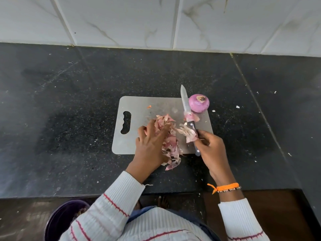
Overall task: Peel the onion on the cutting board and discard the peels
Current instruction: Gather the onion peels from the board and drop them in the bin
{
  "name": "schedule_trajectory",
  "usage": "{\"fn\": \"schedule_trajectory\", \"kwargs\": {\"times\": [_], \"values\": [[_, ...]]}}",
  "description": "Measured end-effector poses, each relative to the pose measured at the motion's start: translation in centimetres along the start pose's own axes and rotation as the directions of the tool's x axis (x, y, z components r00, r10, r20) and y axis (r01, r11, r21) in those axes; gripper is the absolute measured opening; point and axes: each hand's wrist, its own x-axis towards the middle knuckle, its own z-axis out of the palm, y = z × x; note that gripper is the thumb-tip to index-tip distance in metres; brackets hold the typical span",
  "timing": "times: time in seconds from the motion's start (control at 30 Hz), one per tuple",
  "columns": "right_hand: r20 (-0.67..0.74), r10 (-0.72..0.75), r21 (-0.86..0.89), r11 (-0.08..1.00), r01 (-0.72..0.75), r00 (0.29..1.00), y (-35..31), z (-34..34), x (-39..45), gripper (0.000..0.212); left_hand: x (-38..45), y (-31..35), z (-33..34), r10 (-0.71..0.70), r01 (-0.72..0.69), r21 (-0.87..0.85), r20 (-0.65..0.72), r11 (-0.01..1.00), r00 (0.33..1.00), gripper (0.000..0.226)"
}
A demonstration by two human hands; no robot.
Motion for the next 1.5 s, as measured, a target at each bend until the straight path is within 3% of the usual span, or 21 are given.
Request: {"fn": "schedule_trajectory", "kwargs": {"times": [0.2, 0.33, 0.43, 0.57, 0.67, 0.77, 0.93, 1.03, 1.27, 1.5], "values": [[-0.078, -0.046, -0.225, 0.974, 0.027, 0.996, 1.2, -0.2, -0.7, 0.028, 0.6, 0.1, 0.1, -0.025, 0.025, -0.034, -0.013, 0.999, 1.0, 0.098], [0.001, -0.109, -0.317, 0.943, 0.103, 0.994, 0.4, 1.5, 0.0, 0.032, 0.8, 0.2, 0.1, -0.028, 0.024, -0.08, -0.055, 0.997, 0.998, 0.09], [0.049, -0.123, -0.311, 0.941, 0.133, 0.991, -1.0, 2.3, 0.7, 0.028, 1.0, 0.3, 0.3, -0.038, 0.031, -0.081, -0.084, 0.996, 0.996, 0.091], [0.108, -0.03, -0.293, 0.954, 0.061, 0.994, -1.6, 2.3, 1.8, 0.031, 1.0, -0.1, 0.5, -0.028, 0.016, -0.102, -0.115, 0.995, 0.993, 0.087], [0.048, -0.081, -0.277, 0.957, 0.091, 0.996, -1.1, 1.7, 1.7, 0.031, 1.0, -0.3, 0.0, 0.005, -0.023, -0.145, -0.125, 0.989, 0.992, 0.086], [-0.026, -0.175, -0.43, 0.891, 0.147, 0.984, 0.2, 0.9, 1.0, 0.029, 0.8, -0.2, -0.5, 0.071, -0.076, -0.148, -0.041, 0.986, 0.997, 0.089], [-0.185, -0.262, -0.548, 0.827, 0.121, 0.947, 3.1, -0.8, -1.1, 0.028, 0.7, 0.3, 0.1, 0.137, -0.125, -0.116, 0.107, 0.985, 0.985, 0.114], [-0.229, -0.265, -0.573, 0.814, 0.09, 0.937, 4.2, -1.6, -2.0, 0.026, 0.6, 0.2, 0.5, 0.125, -0.112, -0.102, 0.13, 0.988, 0.984, 0.113], [-0.201, -0.219, -0.6, 0.798, 0.057, 0.955, 4.9, -0.5, -2.5, 0.026, 0.5, -0.5, 1.2, 0.113, -0.109, -0.12, 0.024, 0.987, 0.993, 0.102], [0.029, -0.239, -0.57, 0.794, 0.213, 0.971, 2.2, 3.1, -1.6, 0.029, 0.7, -1.0, 1.6, 0.109, -0.13, -0.23, -0.104, 0.965, 0.989, 0.108]]}}
